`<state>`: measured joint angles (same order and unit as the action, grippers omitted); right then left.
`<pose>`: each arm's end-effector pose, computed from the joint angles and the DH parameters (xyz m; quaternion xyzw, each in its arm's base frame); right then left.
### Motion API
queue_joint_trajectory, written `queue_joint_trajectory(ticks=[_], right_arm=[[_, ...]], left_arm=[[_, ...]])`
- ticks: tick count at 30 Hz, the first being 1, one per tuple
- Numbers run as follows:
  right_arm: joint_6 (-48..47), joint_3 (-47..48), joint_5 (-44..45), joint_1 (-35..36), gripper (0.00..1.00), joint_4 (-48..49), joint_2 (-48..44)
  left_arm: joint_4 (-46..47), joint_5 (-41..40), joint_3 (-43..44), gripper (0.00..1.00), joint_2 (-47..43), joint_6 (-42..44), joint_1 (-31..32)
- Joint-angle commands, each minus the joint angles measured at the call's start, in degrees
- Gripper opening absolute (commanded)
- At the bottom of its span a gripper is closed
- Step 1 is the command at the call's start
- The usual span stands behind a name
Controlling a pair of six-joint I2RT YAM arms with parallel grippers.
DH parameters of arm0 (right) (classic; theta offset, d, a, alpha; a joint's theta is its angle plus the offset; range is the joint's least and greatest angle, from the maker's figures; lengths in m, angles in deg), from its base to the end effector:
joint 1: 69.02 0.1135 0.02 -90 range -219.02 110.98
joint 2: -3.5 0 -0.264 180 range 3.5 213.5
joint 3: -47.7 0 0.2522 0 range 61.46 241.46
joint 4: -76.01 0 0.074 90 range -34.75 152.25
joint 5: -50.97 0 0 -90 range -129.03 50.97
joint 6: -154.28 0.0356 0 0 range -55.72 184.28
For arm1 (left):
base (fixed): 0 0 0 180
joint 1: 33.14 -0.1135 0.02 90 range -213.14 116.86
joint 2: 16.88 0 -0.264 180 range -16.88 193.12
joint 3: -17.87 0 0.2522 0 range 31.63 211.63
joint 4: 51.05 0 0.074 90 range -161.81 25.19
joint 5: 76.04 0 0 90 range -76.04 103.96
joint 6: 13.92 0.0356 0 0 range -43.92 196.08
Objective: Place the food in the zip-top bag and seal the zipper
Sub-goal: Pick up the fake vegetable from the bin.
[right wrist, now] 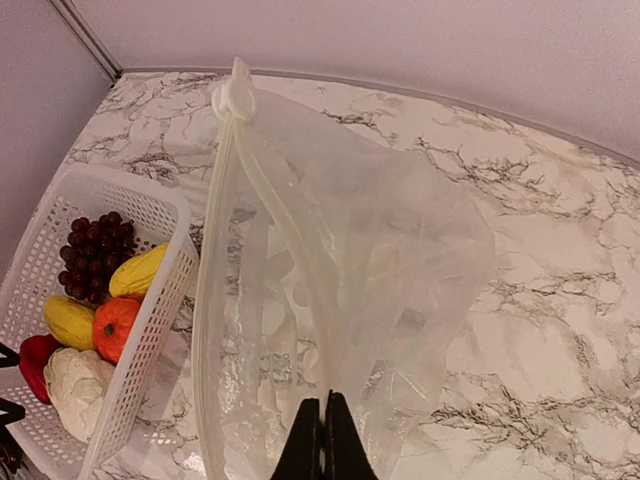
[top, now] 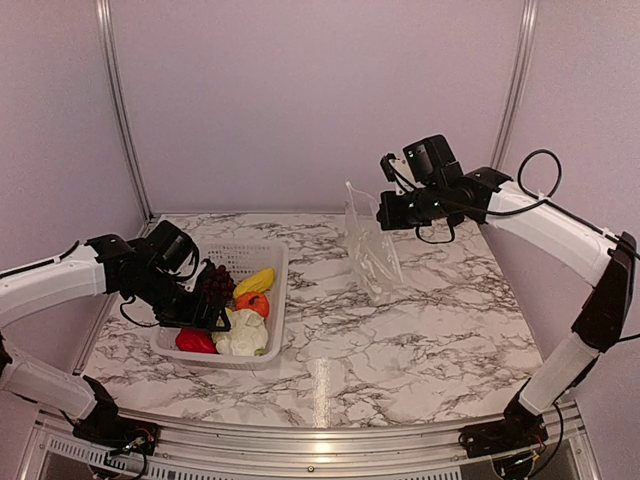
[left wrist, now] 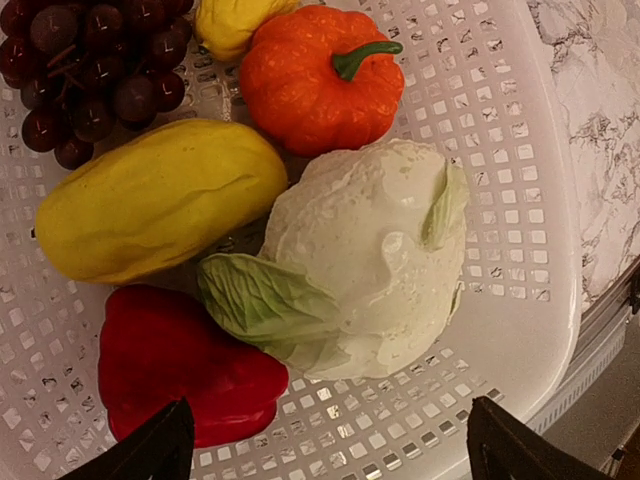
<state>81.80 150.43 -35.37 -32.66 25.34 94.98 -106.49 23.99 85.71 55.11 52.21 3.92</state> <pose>0.2903 0.2109 0.3571 -0.1344 0.8937 0.1677 0.3937 0.1919 -0.1527 0.2523 0.1332 0.9523 -0.2052 0.1824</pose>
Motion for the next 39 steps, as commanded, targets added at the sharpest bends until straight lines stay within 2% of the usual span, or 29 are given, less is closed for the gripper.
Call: queue_joint_trajectory(ticks=[1, 10, 21, 29, 32, 39], right_arm=[[-0.4, -0.2, -2.5, 0.1, 0.0, 0.7, -0.4], [-0.4, -1.3, -3.1, 0.1, 0.0, 0.1, -1.0], [-0.2, -2.6, -2.4, 0.0, 0.0, 0.1, -2.1], [1.4, -4.7, -2.5, 0.1, 0.0, 1.5, -3.1], [1.5, -5.0, -2.7, 0.1, 0.0, 1.7, -3.2], [1.5, -4.6, -2.8, 0.1, 0.0, 2.1, -2.6]], left_arm=[[3.3, 3.7, -1.8, 0.96, 1.1, 3.2, -0.9], [8.7, 6.1, -2.3, 0.9, 6.1, 6.7, -4.0], [7.1, 7.9, 1.4, 0.86, 15.7, 12.2, -5.4], [12.6, 21.3, -2.5, 0.8, 15.3, 8.5, -5.9], [14.8, 24.2, -3.6, 0.73, 14.3, 7.1, -6.4], [16.9, 24.0, -3.7, 0.43, 14.2, 4.3, -7.4]])
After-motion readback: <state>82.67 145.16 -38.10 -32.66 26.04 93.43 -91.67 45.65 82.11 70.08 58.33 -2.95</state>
